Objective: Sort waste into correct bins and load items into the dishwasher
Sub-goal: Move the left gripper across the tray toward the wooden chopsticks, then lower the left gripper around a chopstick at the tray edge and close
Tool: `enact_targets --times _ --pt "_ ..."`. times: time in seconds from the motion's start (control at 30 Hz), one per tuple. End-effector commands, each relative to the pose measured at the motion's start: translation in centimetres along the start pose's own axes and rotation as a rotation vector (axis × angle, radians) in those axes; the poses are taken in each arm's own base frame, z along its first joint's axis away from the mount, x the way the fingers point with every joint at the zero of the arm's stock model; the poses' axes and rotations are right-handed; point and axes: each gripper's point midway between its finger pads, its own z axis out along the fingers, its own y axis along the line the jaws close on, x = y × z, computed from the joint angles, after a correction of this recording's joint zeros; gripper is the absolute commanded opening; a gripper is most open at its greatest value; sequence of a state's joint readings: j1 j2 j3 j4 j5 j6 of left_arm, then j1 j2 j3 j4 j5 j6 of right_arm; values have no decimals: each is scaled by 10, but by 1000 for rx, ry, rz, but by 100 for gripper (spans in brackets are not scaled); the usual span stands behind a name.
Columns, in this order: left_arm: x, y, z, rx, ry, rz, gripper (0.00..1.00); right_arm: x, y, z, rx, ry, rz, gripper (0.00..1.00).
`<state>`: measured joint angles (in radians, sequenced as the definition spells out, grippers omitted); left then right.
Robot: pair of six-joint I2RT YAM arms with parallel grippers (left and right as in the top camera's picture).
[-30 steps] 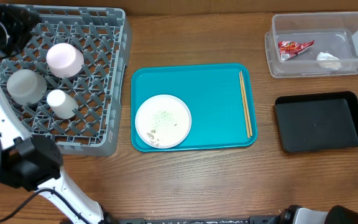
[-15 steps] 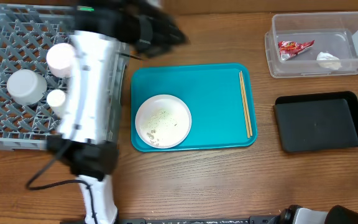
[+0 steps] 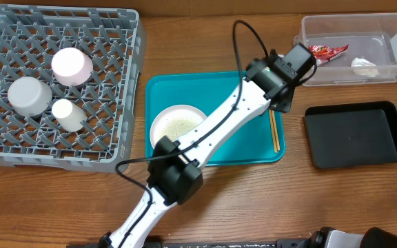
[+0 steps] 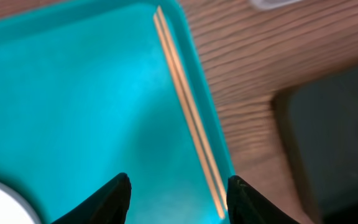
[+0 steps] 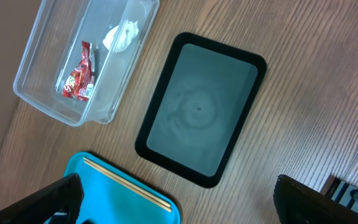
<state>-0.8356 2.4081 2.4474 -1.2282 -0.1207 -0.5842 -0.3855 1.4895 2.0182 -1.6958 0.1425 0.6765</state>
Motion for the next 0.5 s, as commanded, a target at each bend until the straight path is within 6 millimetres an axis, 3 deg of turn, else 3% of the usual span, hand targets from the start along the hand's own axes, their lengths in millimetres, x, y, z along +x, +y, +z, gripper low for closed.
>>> enact_targets --times 0.0,0.07,0.13,0.2,0.3,0.37,0.47 --pt "-2 14 31 -60 4 -57 52 -2 -3 -3 4 -19 6 100" --pt "4 6 46 -26 33 -58 51 -2 -3 -3 4 -19 6 100" --pt "6 -4 56 21 50 -61 40 -2 -3 -3 4 -19 6 100" --pt "11 -12 66 60 79 -91 38 -2 -3 -3 4 -19 6 100" --pt "14 -10 76 42 89 -210 21 -2 -3 -3 4 -19 6 100" --pt "19 -6 84 16 104 -301 21 -2 -3 -3 4 -19 6 100" --pt "27 -3 99 -9 127 -404 29 -2 -3 -3 4 -19 6 100"
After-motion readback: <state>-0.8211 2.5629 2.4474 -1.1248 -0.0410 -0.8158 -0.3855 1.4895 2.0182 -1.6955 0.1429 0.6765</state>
